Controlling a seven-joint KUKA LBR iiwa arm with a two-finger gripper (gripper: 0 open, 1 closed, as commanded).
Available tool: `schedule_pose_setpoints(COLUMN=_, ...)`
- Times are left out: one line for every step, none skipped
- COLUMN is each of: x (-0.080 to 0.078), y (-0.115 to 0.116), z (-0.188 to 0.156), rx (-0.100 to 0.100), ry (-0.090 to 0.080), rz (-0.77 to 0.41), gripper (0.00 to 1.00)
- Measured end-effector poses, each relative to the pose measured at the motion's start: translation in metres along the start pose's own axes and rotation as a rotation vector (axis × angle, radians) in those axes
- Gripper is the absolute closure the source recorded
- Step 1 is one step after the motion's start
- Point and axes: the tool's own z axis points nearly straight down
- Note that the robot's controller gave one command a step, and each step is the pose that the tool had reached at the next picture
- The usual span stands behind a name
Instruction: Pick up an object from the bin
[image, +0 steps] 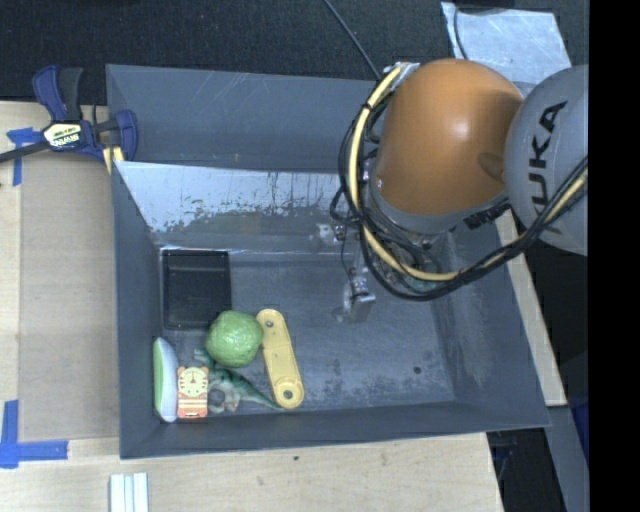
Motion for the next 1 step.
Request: schedule_pose_setpoints(x=0.0275, y=0.0585, z=-0.0618, rx=-0.007, ry=0.004, rz=-0.071, gripper=0.00)
